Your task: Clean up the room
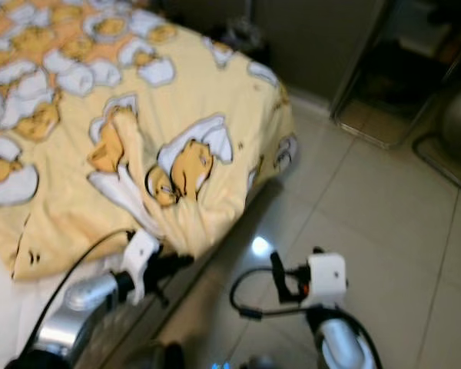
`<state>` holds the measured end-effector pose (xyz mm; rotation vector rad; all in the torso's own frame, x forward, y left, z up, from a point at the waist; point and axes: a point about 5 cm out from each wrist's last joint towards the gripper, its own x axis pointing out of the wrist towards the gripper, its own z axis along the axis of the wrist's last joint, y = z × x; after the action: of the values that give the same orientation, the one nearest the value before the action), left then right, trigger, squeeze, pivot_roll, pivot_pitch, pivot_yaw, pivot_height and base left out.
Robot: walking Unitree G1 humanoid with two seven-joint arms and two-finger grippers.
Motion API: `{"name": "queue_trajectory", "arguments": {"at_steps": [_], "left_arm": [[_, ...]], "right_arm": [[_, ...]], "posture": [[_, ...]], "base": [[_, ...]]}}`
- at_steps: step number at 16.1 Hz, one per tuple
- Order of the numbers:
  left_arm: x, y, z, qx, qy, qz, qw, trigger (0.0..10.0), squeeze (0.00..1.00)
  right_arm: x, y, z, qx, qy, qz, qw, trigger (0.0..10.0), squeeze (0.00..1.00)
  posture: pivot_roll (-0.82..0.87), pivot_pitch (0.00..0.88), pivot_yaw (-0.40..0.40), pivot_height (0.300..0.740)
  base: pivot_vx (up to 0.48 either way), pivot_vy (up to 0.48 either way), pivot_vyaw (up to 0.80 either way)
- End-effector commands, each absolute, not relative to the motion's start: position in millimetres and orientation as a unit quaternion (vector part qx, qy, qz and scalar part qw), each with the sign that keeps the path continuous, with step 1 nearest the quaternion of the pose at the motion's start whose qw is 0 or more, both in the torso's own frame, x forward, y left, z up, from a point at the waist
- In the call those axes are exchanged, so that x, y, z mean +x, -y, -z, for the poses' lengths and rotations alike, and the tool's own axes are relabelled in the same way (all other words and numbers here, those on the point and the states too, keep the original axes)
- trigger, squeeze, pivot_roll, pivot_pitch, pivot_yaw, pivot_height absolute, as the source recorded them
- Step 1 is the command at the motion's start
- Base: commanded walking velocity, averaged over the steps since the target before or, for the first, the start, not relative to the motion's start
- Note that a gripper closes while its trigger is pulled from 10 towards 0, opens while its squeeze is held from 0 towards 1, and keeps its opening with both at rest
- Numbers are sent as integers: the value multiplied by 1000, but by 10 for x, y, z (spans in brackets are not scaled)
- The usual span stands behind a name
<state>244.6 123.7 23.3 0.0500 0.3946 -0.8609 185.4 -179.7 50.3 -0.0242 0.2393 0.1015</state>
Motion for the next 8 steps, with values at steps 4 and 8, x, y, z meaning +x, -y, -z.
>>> {"name": "queue_trajectory", "arguments": {"at_steps": [4,8], "left_arm": [[2207,-1043,29,28,-254,452,855,0,0],[2170,-1010,18,7,-248,451,857,0,0]], "right_arm": [[1840,1843,-521,-15,-117,-47,992,10000,0],[1831,1836,-512,-16,-119,-47,992,10000,0]], "posture": [[-139,199,37,740],[-139,202,41,740]], "base": [[0,0,0],[0,0,0]]}}
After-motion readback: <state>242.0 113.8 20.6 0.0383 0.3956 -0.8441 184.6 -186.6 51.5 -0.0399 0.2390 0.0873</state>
